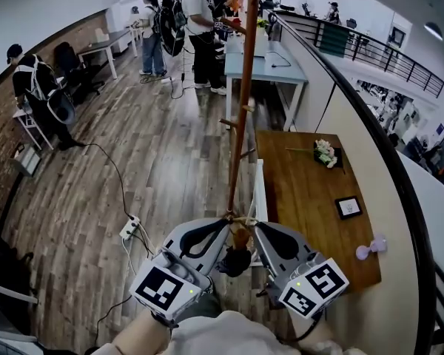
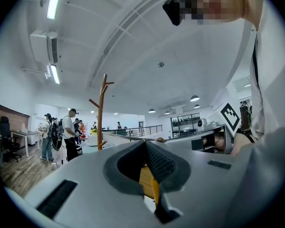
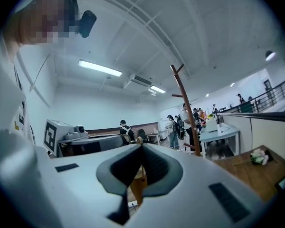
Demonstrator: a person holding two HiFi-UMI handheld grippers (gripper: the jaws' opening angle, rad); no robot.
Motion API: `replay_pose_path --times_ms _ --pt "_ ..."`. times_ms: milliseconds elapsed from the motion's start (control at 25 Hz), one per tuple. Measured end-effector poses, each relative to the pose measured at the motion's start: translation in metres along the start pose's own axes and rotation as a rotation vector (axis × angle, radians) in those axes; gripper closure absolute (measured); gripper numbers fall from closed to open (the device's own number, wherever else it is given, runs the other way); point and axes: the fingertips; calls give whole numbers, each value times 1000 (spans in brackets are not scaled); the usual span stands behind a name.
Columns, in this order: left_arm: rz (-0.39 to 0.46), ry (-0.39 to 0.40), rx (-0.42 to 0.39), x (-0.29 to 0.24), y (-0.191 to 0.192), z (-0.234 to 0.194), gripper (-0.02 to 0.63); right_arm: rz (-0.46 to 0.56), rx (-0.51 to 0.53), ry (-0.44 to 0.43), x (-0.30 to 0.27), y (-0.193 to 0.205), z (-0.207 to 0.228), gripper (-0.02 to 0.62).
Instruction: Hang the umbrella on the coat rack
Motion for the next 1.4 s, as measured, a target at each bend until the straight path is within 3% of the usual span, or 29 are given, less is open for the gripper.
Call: replay_pose_path --times_ms 680,1160,1400 --pt "53 99 -44 -63 -36 -173 599 48 7 82 -151 -82 61 588" --pt "45 132 -38 -136 -56 -224 599 53 8 79 -194 -116 134 588" --pt "17 170 12 -190 -53 -246 599 49 -21 43 -215 -119 188 588"
Point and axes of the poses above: the fingertips, and each gripper's own axes: x backward along the fingers, z to its right, y out of its underside, and after that the axes turned 15 degrees about -z, right-handed
